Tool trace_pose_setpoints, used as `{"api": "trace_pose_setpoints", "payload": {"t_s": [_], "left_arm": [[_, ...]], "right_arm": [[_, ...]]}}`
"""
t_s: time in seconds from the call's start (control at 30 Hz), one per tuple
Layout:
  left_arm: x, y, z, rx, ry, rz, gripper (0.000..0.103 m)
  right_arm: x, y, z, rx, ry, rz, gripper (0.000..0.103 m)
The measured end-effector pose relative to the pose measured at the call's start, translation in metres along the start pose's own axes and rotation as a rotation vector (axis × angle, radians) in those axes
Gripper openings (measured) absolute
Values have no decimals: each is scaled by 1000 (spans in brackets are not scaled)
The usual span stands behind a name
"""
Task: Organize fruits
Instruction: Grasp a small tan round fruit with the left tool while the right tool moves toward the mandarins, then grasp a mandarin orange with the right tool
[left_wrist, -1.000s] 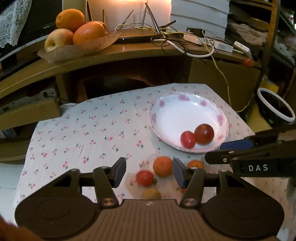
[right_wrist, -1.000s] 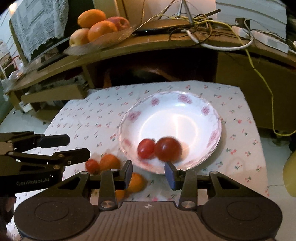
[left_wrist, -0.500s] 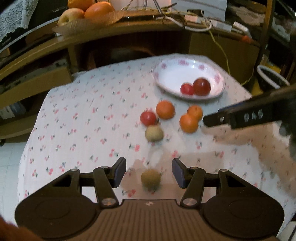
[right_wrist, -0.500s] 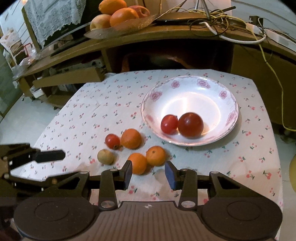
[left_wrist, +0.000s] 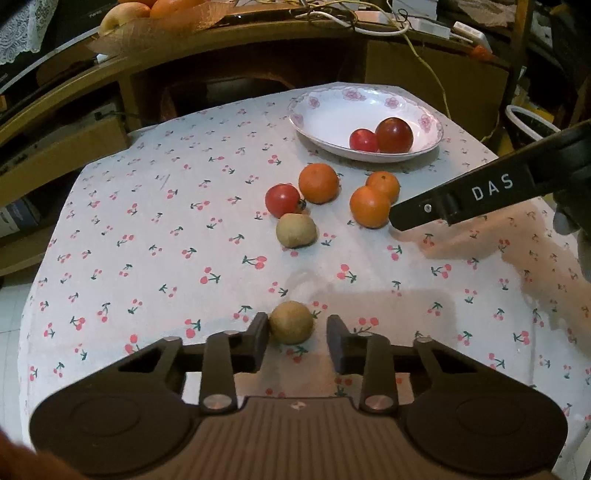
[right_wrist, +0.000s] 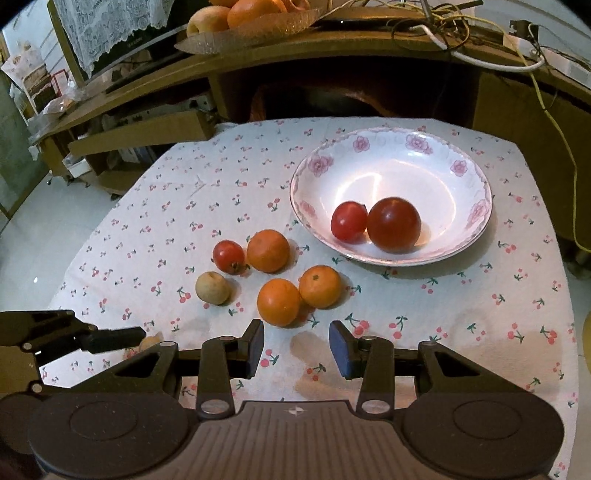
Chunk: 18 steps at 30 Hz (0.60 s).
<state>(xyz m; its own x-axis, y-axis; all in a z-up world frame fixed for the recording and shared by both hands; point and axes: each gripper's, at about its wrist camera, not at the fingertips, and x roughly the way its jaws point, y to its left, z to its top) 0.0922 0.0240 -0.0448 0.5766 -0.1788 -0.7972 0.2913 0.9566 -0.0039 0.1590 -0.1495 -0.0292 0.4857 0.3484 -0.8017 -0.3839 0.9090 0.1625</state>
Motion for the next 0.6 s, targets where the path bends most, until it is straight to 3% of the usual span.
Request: {"api": "trace_pose_setpoints", "payload": {"t_s": [0.6], "left_arm": [[2, 2, 1, 18, -14, -48, 31]], "right_arm": [[30, 15, 9, -46, 4, -1, 42]]}}
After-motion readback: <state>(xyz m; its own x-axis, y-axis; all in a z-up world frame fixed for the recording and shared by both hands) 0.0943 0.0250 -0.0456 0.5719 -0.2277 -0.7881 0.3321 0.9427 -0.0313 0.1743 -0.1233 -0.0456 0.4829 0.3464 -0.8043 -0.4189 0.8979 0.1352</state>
